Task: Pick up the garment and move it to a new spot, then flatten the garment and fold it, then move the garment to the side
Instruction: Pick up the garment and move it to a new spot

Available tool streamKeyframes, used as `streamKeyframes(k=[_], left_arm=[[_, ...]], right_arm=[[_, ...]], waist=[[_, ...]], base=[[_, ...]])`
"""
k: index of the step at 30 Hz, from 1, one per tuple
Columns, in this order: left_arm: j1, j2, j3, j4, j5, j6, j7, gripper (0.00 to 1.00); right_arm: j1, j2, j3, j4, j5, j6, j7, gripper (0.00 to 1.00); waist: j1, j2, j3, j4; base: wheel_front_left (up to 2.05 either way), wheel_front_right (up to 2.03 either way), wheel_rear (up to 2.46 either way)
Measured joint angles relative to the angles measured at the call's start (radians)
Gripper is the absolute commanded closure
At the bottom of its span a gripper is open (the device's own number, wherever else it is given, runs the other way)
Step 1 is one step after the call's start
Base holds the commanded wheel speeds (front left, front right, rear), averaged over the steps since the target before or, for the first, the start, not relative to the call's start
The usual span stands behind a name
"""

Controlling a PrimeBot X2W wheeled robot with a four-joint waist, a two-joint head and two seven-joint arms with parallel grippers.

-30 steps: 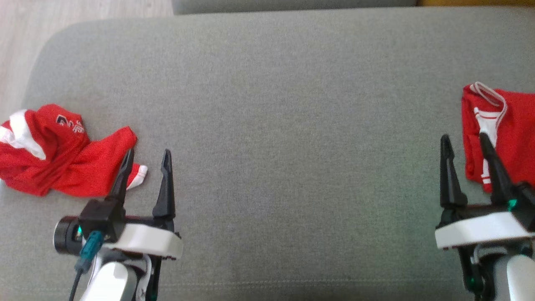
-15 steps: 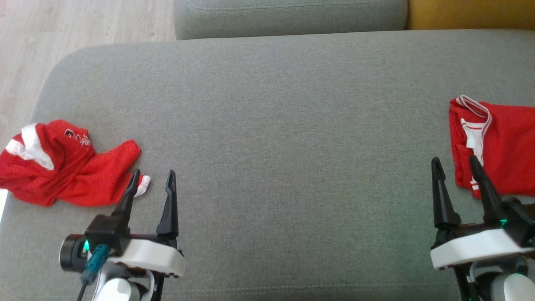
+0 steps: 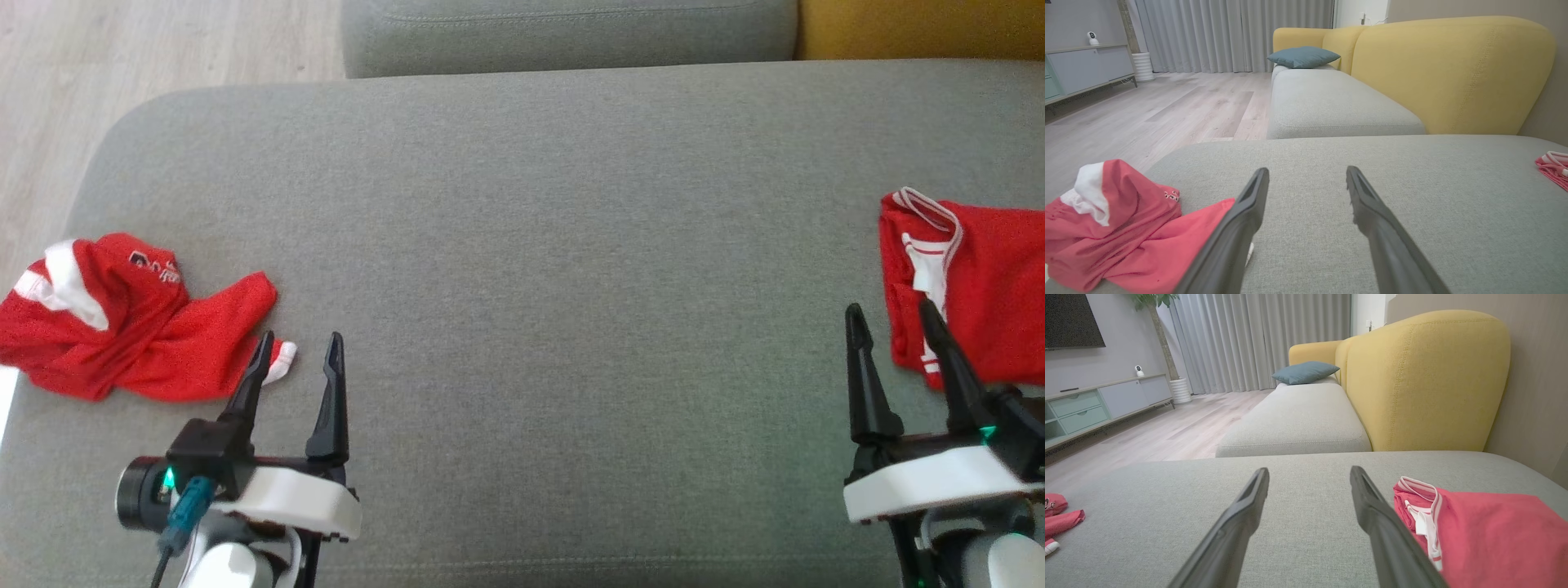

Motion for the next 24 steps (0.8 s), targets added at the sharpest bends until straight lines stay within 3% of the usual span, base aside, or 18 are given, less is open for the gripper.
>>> streamKeyframes(k=[11, 24], left_arm=[[-0.042, -0.002, 0.0, 0.007, 0.0, 0.005, -0.001, 0.0], [-0.122, -0.053, 0.01, 0.031, 0.004, -0.031, -0.011, 0.0]], right_arm=[[0.0, 0.0, -0.007, -0.044, 0.003, 0.0, 0.017, 0.0], [-0.004, 0.0, 0.03, -0.107, -0.043, 0.0, 0.073, 0.0]], waist=[[0.0, 0.0, 0.014, 0.084], [0.0, 0.0, 0.036, 0.303]], base=[[0.0, 0.0, 0.0], [0.0, 0.0, 0.0]])
